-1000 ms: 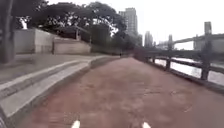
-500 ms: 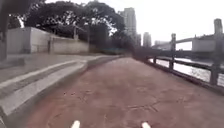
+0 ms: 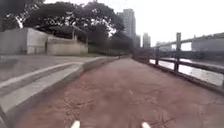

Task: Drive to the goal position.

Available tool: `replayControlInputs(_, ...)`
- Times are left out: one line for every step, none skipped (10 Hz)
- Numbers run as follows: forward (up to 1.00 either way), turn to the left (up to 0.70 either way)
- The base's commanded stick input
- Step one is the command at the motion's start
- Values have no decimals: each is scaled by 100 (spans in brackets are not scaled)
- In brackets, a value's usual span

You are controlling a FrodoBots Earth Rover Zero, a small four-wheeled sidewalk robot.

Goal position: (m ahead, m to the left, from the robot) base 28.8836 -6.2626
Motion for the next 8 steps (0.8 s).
replayControlInputs(70,0)
replayControlInputs(70,0)
replayControlInputs(70,0)
replayControlInputs(70,0)
replayControlInputs(70,0)
replayControlInputs(70,0)
replayControlInputs(70,-12)
replayControlInputs(70,-27)
